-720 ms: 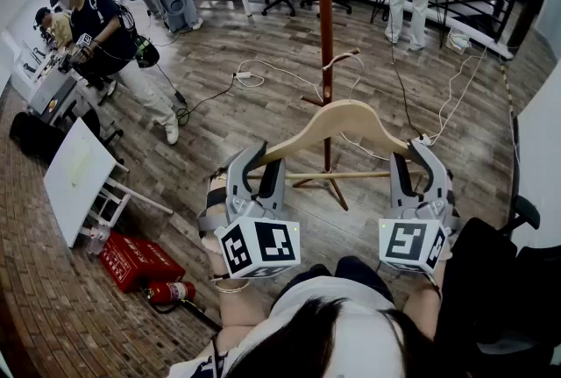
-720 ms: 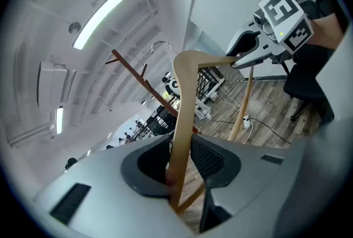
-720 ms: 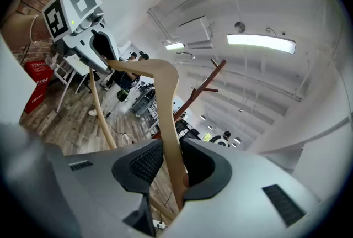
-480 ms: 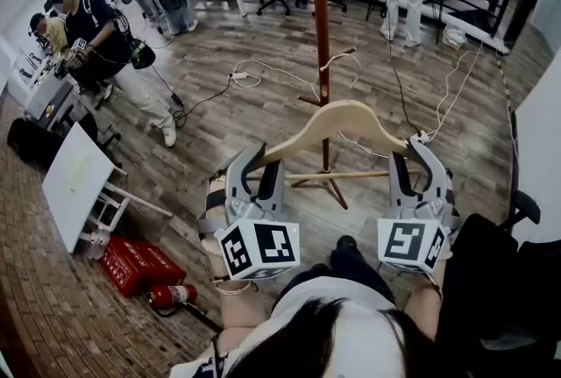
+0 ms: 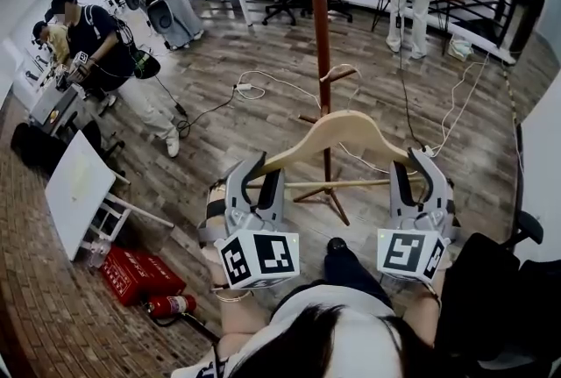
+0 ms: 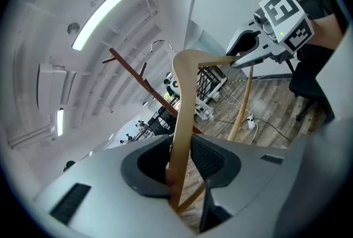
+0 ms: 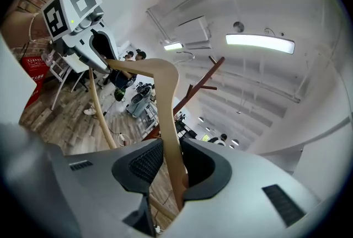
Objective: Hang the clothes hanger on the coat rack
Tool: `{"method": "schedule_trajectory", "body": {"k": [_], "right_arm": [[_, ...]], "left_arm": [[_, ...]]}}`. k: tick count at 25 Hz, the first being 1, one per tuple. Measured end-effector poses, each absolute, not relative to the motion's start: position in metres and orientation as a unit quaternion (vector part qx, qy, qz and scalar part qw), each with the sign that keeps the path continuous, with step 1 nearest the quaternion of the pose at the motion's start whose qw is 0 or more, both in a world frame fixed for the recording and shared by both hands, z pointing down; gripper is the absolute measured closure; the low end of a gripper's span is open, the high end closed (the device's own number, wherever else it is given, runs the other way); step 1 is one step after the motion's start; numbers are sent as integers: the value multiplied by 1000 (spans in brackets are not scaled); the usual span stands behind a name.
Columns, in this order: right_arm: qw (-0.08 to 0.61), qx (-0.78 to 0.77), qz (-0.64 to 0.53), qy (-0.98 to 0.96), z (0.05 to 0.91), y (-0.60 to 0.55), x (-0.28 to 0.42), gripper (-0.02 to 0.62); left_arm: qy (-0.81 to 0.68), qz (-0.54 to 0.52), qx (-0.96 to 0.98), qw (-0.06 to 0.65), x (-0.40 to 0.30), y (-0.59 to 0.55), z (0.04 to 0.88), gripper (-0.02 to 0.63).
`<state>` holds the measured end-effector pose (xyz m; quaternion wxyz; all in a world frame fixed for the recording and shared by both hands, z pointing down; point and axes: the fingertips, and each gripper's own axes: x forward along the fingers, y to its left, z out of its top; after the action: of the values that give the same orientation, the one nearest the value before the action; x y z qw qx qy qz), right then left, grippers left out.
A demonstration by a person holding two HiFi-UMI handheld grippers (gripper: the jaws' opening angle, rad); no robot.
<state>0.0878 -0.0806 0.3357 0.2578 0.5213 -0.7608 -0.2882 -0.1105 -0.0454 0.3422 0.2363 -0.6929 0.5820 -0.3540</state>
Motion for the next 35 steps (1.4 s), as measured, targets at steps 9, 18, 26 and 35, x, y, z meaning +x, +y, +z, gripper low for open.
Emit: {"method": "schedule_trajectory", "body": {"k": [9,18,26,35], "right_arm": [[248,512,-296,-768,327,-131,84,474],[245,499,-302,-775,324,-166,80,474],[241,489,-303,-782,317,-201,71,474],[234,481,-304,-788,321,-220,67,474]], "left_arm": [[597,-351,-682,235,-113,-89,332,485],[607,-352,-674,232,-116,-120,329,485],[607,-362,-667,236,-125,-151,325,485],[621,-357,-660,226,-126,-165,324,483]]}}
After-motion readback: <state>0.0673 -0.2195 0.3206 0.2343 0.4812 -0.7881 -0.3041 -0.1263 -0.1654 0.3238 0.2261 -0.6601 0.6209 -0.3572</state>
